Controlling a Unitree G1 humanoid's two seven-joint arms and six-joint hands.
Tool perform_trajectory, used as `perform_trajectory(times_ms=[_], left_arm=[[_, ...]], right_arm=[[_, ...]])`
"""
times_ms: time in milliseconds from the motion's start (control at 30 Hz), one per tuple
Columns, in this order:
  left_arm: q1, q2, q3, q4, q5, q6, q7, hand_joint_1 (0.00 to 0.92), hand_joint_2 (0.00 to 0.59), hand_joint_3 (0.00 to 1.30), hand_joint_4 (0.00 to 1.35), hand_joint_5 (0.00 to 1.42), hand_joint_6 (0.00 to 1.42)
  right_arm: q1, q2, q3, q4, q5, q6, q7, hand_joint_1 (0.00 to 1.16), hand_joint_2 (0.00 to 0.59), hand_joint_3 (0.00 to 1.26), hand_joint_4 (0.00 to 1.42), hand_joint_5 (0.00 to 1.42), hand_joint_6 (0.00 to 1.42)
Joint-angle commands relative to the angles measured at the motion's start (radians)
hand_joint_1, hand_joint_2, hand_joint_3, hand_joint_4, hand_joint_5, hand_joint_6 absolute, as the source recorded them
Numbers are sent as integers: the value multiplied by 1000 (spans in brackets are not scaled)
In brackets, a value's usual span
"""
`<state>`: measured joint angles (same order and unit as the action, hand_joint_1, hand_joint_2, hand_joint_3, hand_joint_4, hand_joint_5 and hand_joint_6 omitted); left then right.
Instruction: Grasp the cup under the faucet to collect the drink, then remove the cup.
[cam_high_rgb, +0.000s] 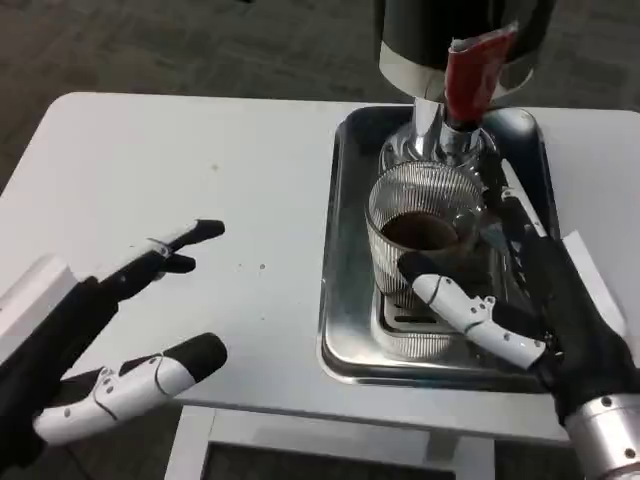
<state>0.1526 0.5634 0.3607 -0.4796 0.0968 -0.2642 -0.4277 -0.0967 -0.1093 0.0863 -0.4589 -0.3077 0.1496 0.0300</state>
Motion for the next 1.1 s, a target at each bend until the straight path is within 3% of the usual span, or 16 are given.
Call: perform_trajectory(times_ms=[33, 300, 733, 1100], left_arm=[[8, 20, -5, -1, 13, 16, -3, 0, 86, 153, 94, 197, 193], [8, 23, -37, -7, 25, 30, -9, 0, 88, 153, 94, 197, 192], [42, 32, -19, -7, 23, 34, -16, 0, 88, 161, 94, 206, 192], [46, 42, -15, 11, 15, 32, -23, 0, 88, 163, 103, 211, 192]], right_arm=[[-11, 23, 17, 30, -6, -4, -23, 559, 213, 0, 0, 0, 87], [-25, 44, 29, 61, -13, 5, -40, 561, 213, 0, 0, 0, 67], [-61, 73, 58, 124, -23, 5, -68, 562, 213, 0, 0, 0, 60], [-77, 74, 84, 169, -27, -14, -91, 562, 213, 0, 0, 1, 71]])
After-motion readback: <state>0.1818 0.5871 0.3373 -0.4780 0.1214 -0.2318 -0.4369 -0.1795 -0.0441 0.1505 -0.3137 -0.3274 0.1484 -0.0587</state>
